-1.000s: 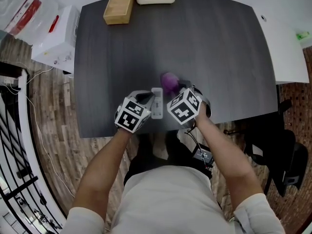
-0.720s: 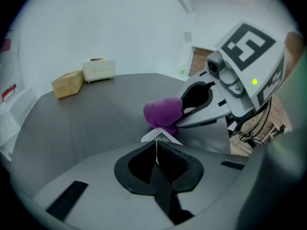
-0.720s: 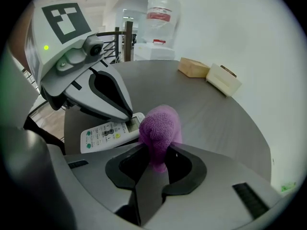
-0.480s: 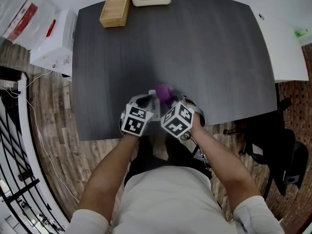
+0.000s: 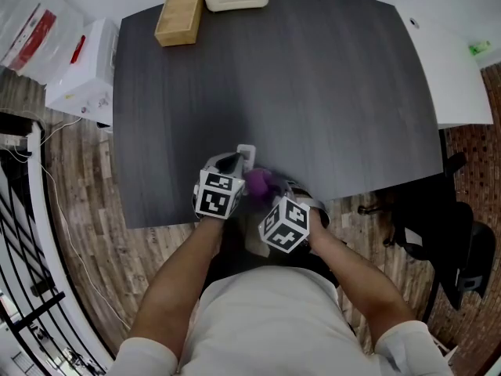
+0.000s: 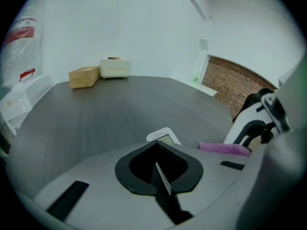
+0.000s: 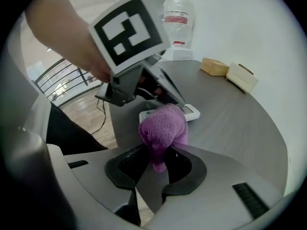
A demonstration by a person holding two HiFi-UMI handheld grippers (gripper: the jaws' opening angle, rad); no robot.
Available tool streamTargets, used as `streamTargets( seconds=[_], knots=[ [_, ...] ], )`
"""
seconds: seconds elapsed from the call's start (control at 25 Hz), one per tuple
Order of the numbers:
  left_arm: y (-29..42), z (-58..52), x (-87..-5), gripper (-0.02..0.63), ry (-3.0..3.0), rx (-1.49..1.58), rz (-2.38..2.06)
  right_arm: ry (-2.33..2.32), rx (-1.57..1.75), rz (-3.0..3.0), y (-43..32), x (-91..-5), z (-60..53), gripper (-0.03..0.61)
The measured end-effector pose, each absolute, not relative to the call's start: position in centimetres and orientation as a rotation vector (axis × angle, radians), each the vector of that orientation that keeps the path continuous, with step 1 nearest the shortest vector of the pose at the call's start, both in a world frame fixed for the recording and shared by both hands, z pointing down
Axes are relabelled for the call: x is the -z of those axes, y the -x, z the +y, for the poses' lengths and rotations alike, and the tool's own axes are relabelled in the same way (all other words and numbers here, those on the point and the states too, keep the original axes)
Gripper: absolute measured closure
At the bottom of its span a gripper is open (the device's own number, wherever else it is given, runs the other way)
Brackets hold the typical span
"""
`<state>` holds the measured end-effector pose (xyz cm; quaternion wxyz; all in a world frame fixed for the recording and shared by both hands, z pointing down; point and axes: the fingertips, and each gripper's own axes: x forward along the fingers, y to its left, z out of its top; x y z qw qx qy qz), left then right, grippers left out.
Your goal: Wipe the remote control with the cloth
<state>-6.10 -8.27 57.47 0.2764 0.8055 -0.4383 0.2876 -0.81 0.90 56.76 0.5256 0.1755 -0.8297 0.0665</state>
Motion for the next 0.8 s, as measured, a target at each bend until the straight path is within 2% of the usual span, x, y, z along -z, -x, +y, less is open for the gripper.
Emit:
streamTargets(
  seconds=[0.32,0.56,0.72,0.76,0.8],
  knots=[
    [5.8,-8.5,-57.0,0.611,-2.182,-0.775,-1.157,-0.091,-0.198,-2.066,2.0,-55.9,8.1,0.479],
    [5.0,-8.2,-55.7,0.611,-2.335,-0.814,-0.984,-0.244,-0.358,-2.112,0.0,-54.9,7.1,0.479],
    [4.3,-8.2,-52.7,0.607,-2.617,-0.872,-0.718,-0.38,-0.437,-2.119,-2.2,-54.3,5.3,0.479],
    [4.2,-7.9,-52.4,0.582,-2.701,-0.95,-0.613,-0.408,-0.446,-2.116,-2.7,-54.2,4.9,0.479],
    [4.1,-7.5,-52.3,0.502,-2.781,-1.059,-0.487,-0.43,-0.453,-2.111,-3.2,-54.1,4.6,0.479]
  ],
)
